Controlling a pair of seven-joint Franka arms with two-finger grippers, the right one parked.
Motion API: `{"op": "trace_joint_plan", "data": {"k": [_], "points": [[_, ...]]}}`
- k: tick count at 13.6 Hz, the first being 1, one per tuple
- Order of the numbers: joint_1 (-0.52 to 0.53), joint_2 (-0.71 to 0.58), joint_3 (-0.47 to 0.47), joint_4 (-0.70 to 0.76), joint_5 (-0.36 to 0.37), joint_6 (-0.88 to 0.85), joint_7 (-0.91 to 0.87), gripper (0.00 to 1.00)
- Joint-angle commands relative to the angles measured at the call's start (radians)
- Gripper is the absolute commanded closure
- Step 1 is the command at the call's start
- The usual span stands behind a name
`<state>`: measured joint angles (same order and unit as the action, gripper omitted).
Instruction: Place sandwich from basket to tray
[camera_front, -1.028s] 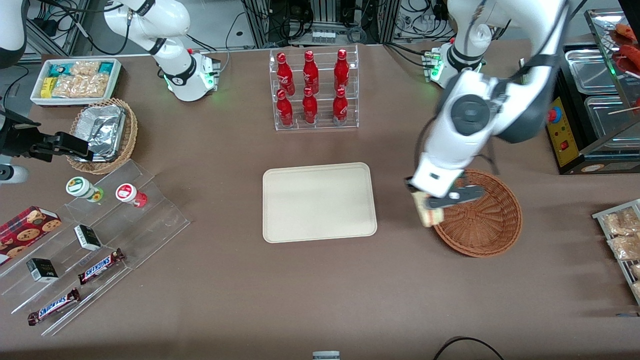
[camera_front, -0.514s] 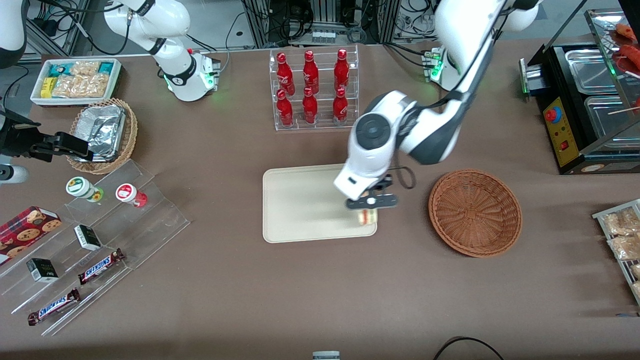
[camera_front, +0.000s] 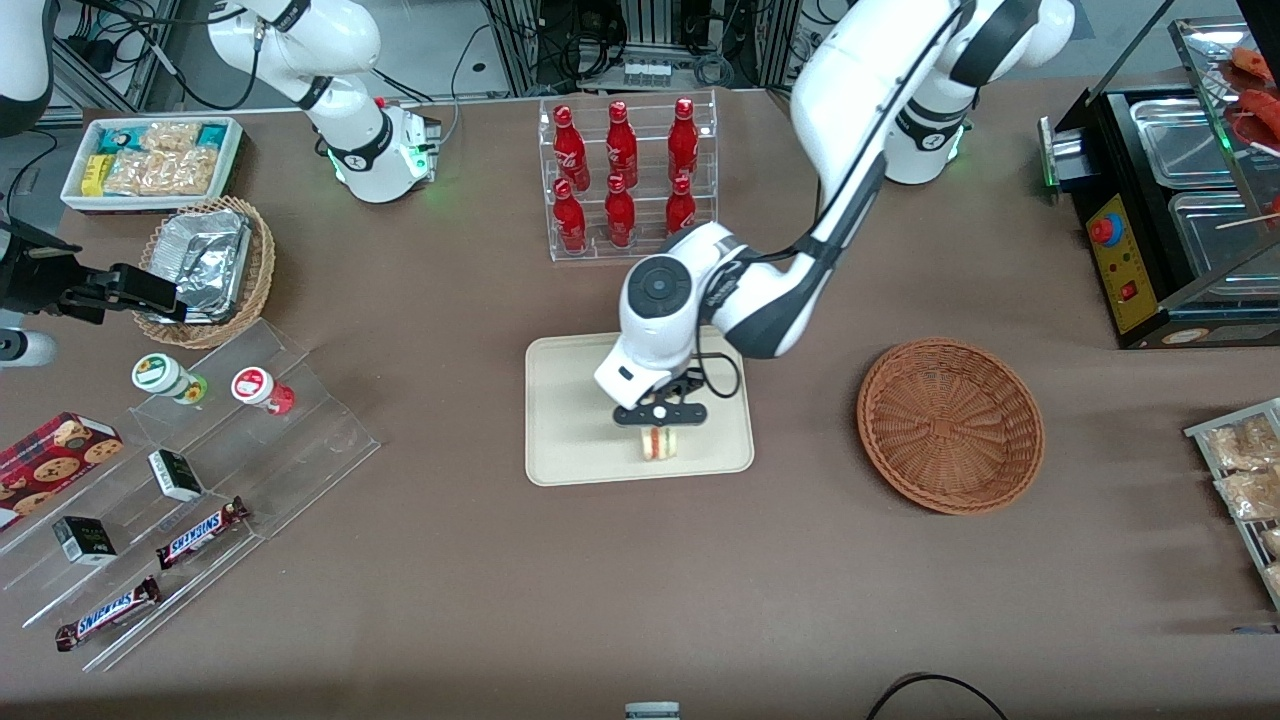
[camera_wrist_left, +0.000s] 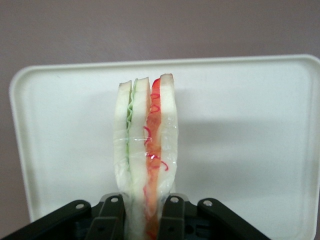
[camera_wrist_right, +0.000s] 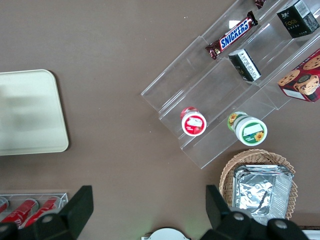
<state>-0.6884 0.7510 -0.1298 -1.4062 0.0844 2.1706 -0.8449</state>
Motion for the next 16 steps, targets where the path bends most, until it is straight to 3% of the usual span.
{"op": "trace_joint_plan", "data": {"k": [1,7,8,9,10,11,16], "points": [[-0.039,0.037,0.013,0.044,0.011,-0.006,-0.031,0.79],[-0.051,0.071,0.013,0.035,0.015,-0.011,-0.020,0.76],[-0.051,0.073,0.013,0.036,0.012,-0.011,-0.020,0.60],[-0.049,0.071,0.013,0.036,0.012,-0.011,-0.020,0.24],[-0.049,0.070,0.013,0.038,0.012,-0.011,-0.020,0.09],[-0.049,0.067,0.013,0.038,0.015,-0.012,-0.022,0.01],[-0.031,-0.039,0.032,0.046,0.012,-0.086,-0.034,0.01]]}}
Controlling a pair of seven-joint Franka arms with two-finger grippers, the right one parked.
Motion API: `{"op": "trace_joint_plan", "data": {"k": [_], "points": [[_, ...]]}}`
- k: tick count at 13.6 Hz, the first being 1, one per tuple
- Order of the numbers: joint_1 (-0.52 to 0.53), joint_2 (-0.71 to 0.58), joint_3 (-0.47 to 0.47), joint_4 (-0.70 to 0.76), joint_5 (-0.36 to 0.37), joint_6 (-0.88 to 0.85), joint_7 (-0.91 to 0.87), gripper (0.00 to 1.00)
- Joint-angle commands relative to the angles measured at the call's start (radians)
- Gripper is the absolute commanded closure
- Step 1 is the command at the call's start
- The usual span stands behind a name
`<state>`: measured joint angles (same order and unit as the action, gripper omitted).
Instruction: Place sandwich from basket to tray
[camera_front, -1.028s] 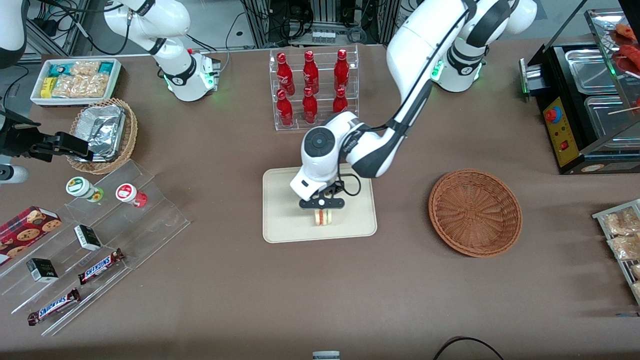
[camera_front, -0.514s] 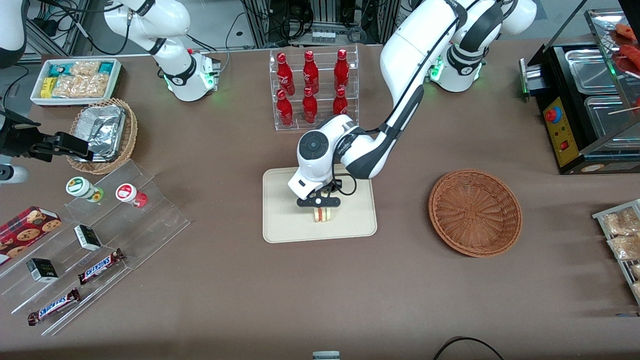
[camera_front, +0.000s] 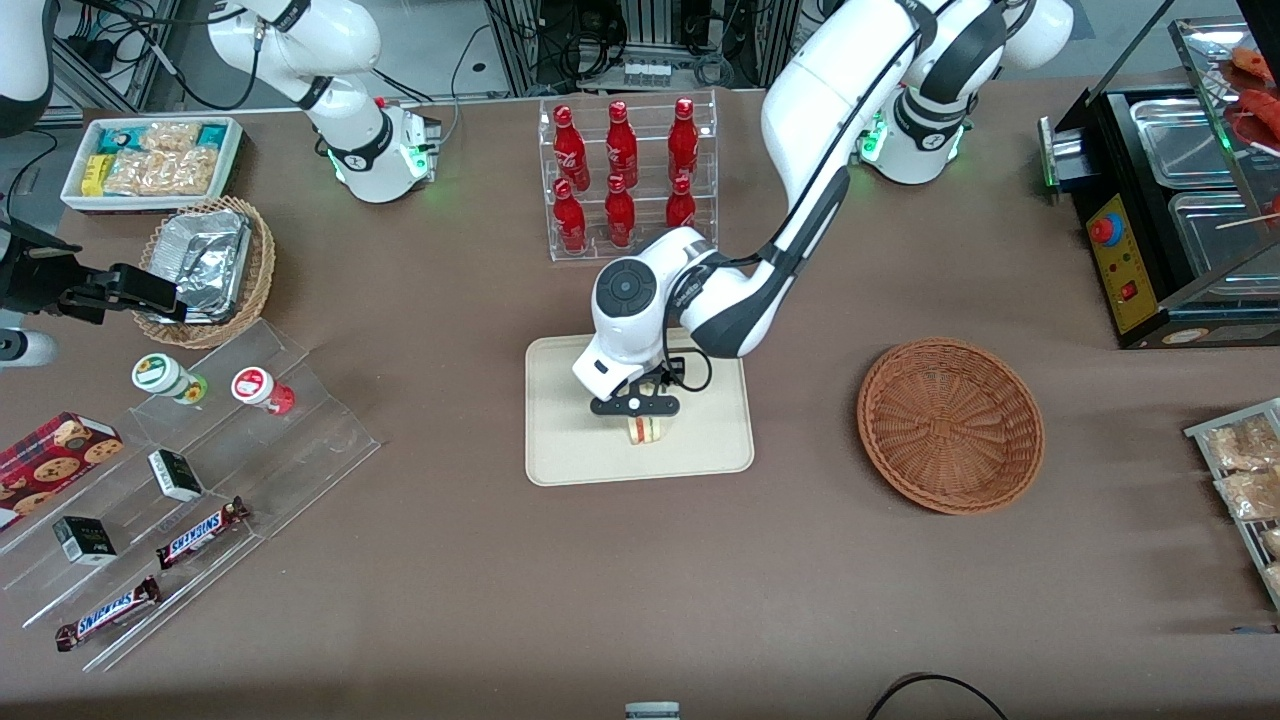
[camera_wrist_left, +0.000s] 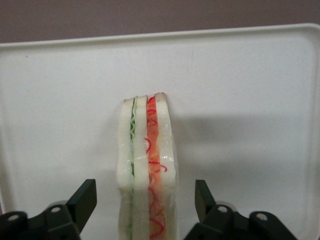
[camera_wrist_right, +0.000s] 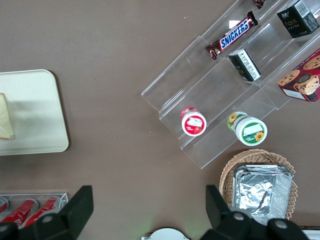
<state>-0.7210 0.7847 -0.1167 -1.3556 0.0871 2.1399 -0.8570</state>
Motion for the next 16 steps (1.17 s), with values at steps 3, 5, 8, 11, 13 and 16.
{"op": "trace_joint_plan", "data": {"k": [3,5,8,11,13,16], "points": [[0.037,-0.209,0.069,-0.016,0.013,-0.153,-0.050,0.00],[0.101,-0.313,0.075,-0.020,0.010,-0.301,-0.027,0.00],[0.216,-0.503,0.075,-0.161,-0.012,-0.362,0.123,0.00],[0.332,-0.680,0.075,-0.319,-0.015,-0.376,0.319,0.00],[0.405,-0.711,0.075,-0.318,-0.044,-0.437,0.427,0.00],[0.510,-0.751,0.075,-0.318,-0.047,-0.477,0.588,0.00]]}}
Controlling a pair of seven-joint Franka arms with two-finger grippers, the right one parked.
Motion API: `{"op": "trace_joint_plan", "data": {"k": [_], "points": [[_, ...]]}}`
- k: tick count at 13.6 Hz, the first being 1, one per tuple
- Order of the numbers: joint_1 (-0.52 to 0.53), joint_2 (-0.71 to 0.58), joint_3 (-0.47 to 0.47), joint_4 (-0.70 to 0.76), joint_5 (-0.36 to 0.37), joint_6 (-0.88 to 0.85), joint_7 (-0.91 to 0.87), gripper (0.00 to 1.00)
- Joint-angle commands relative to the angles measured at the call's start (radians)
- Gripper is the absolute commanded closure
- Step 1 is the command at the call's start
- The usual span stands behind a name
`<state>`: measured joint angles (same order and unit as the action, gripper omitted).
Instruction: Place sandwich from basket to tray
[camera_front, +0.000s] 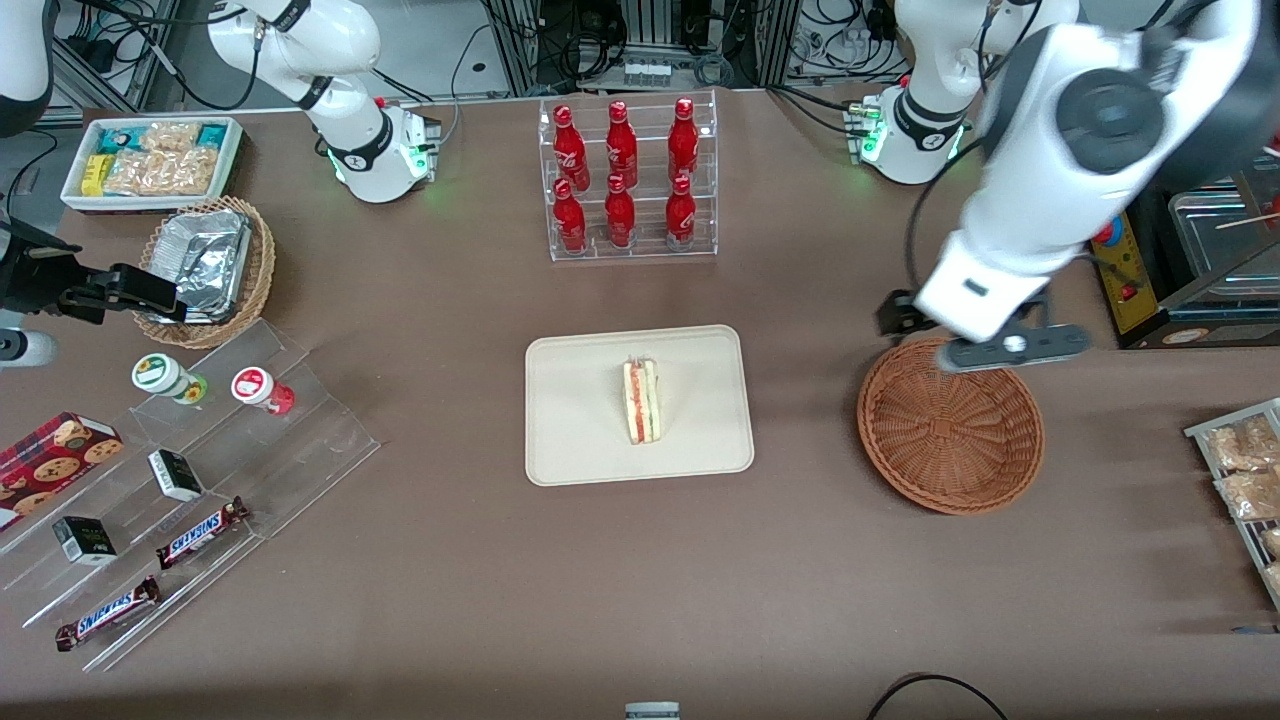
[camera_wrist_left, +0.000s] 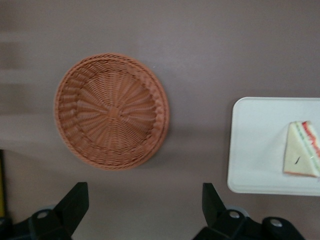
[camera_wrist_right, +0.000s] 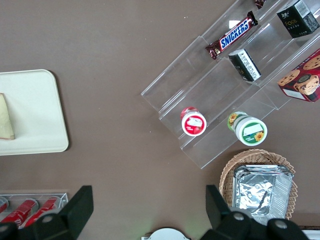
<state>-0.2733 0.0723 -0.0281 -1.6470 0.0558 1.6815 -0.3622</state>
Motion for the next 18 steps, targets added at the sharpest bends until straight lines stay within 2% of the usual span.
{"op": "trace_joint_plan", "data": {"k": [1,5,10,13,15,18], "points": [[0.097,-0.042,-0.013,-0.027,-0.016,-0.023,0.153,0.00],[0.157,-0.048,-0.012,-0.001,-0.014,-0.052,0.261,0.00],[0.160,-0.109,0.029,-0.014,-0.007,-0.078,0.360,0.00],[0.163,-0.141,0.045,-0.042,-0.008,-0.079,0.370,0.00],[0.221,-0.141,0.036,-0.048,-0.033,-0.074,0.364,0.00],[0.220,-0.132,0.036,-0.037,-0.053,-0.075,0.341,0.00]]}}
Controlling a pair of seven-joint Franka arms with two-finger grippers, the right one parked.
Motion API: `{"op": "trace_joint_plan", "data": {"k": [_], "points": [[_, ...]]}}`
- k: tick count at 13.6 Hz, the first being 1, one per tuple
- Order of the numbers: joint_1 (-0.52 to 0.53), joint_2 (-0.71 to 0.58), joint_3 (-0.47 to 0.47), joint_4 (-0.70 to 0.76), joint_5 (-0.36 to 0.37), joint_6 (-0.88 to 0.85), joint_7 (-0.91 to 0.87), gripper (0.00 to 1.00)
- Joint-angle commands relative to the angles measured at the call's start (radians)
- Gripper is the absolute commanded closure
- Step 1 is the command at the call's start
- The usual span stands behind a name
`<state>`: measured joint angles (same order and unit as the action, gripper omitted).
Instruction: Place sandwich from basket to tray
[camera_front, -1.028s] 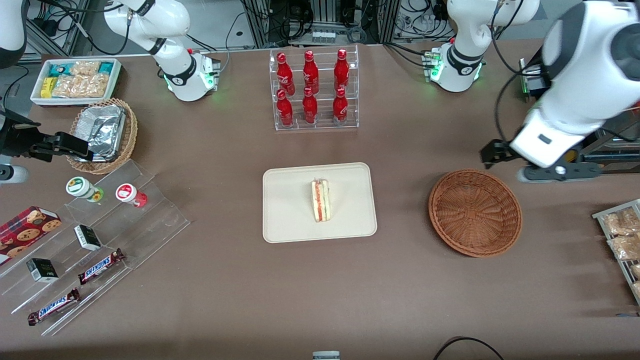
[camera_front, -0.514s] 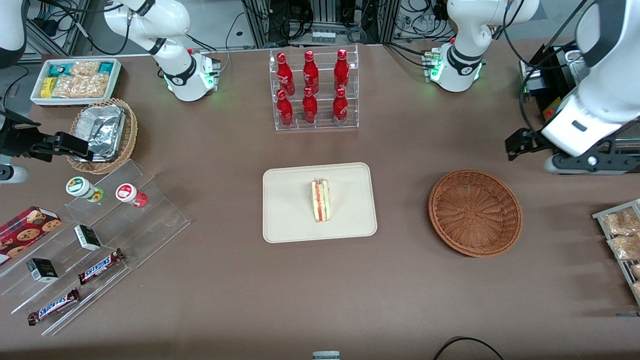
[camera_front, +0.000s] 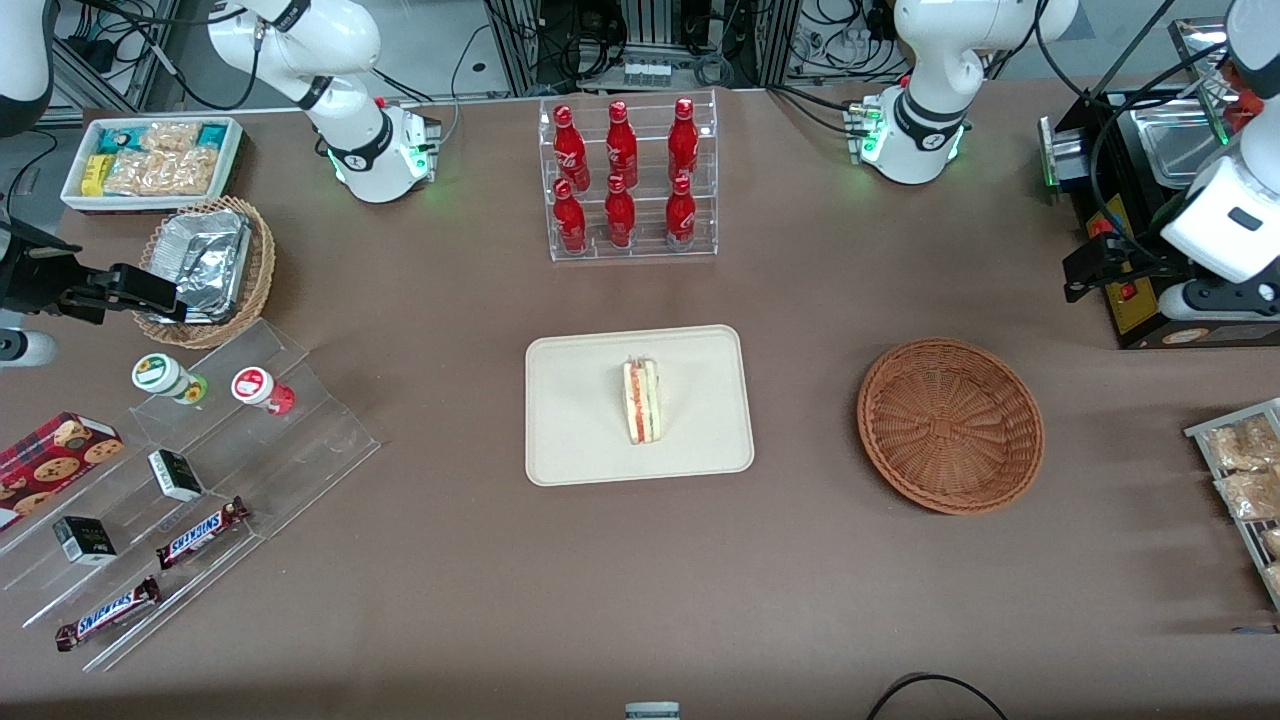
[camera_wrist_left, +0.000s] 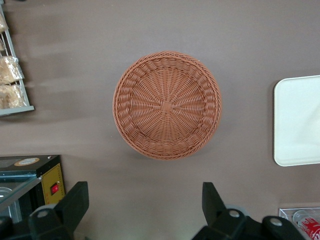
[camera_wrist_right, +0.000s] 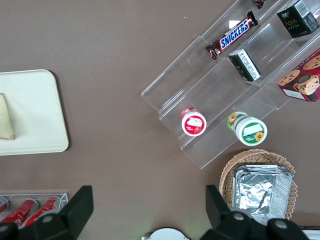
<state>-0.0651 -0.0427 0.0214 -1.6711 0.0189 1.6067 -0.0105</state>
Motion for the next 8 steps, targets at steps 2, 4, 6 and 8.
{"op": "trace_joint_plan", "data": {"k": [2,4,6,8], "points": [[0.011,0.000,-0.017,0.014,-0.017,-0.004,-0.012,0.00],[0.013,0.001,-0.023,0.021,-0.016,-0.005,-0.014,0.00],[0.015,0.001,-0.023,0.043,-0.008,-0.039,-0.009,0.00],[0.015,0.013,-0.021,0.089,-0.011,-0.091,-0.008,0.00]]}}
